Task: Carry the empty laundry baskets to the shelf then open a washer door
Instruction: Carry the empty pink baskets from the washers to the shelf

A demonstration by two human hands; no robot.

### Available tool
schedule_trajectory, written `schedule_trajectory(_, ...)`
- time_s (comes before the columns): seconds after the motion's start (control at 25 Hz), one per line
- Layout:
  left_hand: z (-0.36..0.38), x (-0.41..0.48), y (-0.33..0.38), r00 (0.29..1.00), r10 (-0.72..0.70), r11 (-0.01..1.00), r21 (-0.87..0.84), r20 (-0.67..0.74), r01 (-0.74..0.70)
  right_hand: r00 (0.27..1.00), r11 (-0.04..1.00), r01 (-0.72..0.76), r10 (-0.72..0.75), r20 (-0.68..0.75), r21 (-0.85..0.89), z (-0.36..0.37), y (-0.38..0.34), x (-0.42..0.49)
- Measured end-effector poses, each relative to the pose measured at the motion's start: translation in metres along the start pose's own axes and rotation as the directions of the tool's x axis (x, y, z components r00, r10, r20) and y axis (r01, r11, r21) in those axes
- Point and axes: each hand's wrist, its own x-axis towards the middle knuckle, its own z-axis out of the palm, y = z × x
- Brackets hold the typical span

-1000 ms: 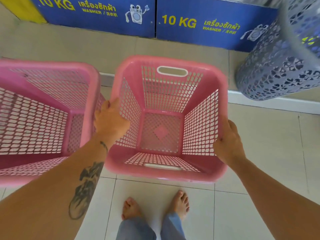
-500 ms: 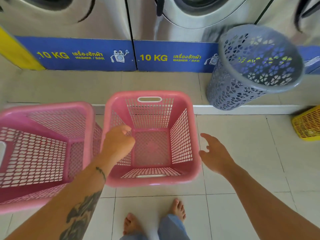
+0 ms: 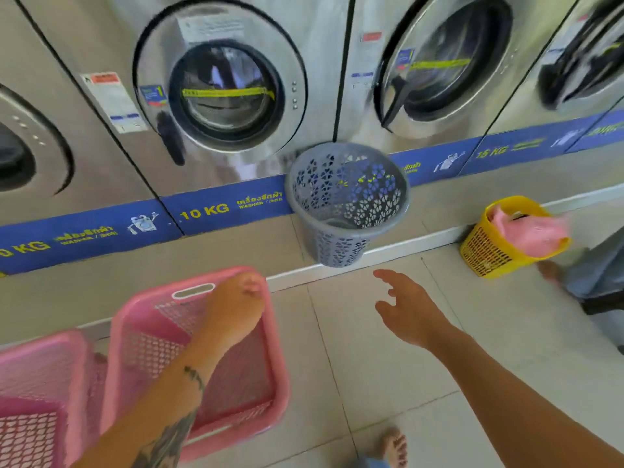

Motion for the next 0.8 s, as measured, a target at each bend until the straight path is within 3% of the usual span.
schedule_trajectory(0.16,0.056,0.016,0.079,0.999,-0.038,0.998,-0.046,-0.032,0.036,1.000,1.000,-0.010,0.010,-0.002,-0.008,-0.088,0.037,0.030)
schedule_trajectory(0.36,0.084,0.052,0.150,0.999,-0.025,0.998,0.055,-0.023,0.026,0.999,0.998,0.030,-0.032,-0.042,-0.046,-0.164,0.055,0.087)
schedule_trajectory(0.56,0.093,0.119,0.178,0.996,-0.048,0.998,0.029,-0.076,0.051,1.000,0.999,0.005,-0.006,-0.017,-0.048,-0.187,0.059,0.155)
schedule_trajectory(0.8,0.118,0.229,0.155,0.986,-0.059,0.997,0.044,-0.158,0.067,1.000,0.996,-0.011,0.009,-0.015,-0.090,-0.169,0.070,0.269)
